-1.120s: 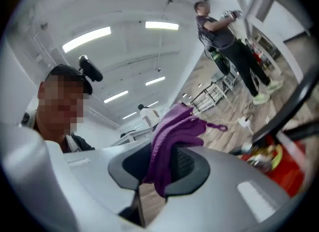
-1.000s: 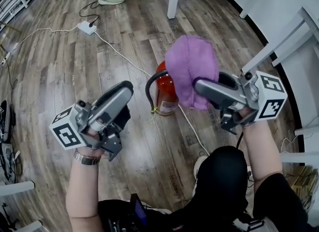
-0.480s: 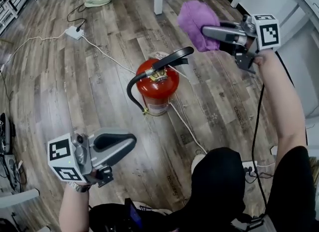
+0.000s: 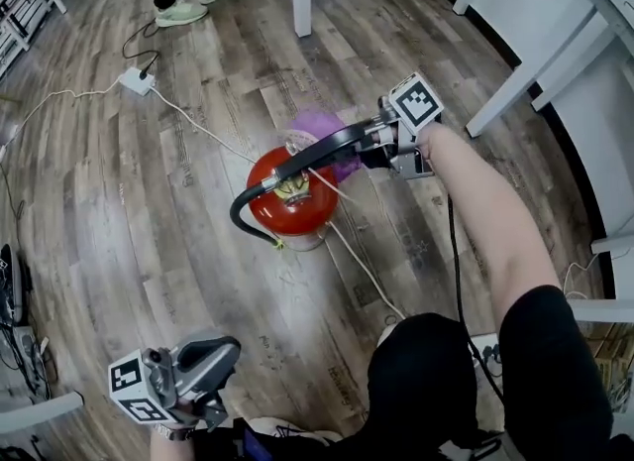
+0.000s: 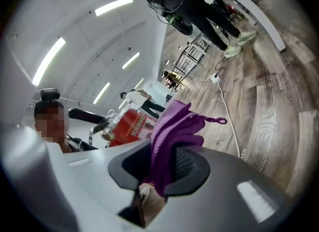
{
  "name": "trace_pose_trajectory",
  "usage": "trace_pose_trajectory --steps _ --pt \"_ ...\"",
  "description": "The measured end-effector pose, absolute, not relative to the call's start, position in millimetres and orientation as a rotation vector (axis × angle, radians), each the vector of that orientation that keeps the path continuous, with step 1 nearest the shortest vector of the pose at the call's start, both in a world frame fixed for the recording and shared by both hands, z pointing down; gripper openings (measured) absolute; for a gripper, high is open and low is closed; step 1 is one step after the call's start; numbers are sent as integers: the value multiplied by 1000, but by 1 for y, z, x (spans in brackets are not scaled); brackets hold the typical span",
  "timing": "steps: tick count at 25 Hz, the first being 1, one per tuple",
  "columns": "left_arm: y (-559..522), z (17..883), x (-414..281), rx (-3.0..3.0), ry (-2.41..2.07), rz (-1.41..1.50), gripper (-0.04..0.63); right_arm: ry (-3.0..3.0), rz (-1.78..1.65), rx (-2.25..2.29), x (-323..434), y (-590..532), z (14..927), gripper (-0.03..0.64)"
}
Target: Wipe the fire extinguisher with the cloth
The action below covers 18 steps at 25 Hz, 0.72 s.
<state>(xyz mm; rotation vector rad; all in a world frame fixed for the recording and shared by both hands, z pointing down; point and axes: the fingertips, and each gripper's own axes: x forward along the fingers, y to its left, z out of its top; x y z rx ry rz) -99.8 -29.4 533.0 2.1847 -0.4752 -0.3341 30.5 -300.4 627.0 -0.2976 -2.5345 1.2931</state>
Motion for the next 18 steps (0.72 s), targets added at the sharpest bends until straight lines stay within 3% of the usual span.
trace_pose_trajectory --steps 12,18 --pt "-46 569 -107 2060 -499 -322 -2 -2231 1391 0 32 -288 822 69" --pt "-48 580 -118 1997 -556 -340 -2 -2167 1368 150 42 -277 879 67"
